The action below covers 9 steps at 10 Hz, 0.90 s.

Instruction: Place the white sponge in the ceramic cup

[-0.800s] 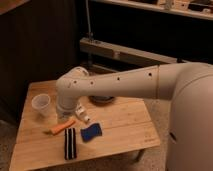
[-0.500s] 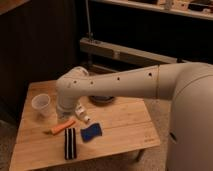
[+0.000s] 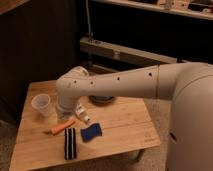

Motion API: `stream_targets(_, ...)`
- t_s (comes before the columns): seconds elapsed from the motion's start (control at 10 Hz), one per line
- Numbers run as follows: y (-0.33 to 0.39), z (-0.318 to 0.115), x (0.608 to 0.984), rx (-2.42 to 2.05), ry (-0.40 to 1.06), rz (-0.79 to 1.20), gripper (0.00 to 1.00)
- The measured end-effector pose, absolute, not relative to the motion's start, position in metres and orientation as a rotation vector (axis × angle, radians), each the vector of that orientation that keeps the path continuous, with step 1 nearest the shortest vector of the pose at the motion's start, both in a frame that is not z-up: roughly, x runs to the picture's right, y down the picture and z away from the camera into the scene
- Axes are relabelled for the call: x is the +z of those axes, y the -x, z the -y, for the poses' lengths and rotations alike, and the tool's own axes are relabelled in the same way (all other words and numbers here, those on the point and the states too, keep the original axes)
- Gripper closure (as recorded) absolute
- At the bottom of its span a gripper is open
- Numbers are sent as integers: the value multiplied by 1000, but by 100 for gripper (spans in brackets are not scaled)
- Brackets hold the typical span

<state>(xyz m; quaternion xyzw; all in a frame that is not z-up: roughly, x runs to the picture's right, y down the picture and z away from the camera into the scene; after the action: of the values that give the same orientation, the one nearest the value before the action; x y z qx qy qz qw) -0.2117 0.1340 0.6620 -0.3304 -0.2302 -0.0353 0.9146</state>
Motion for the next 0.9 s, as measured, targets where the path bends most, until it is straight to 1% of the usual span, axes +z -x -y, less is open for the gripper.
stream_targets(0.3, 211, -134, 662, -73, 680, 474, 98)
stream_targets(0.9, 201, -114, 645, -207, 566, 498, 98)
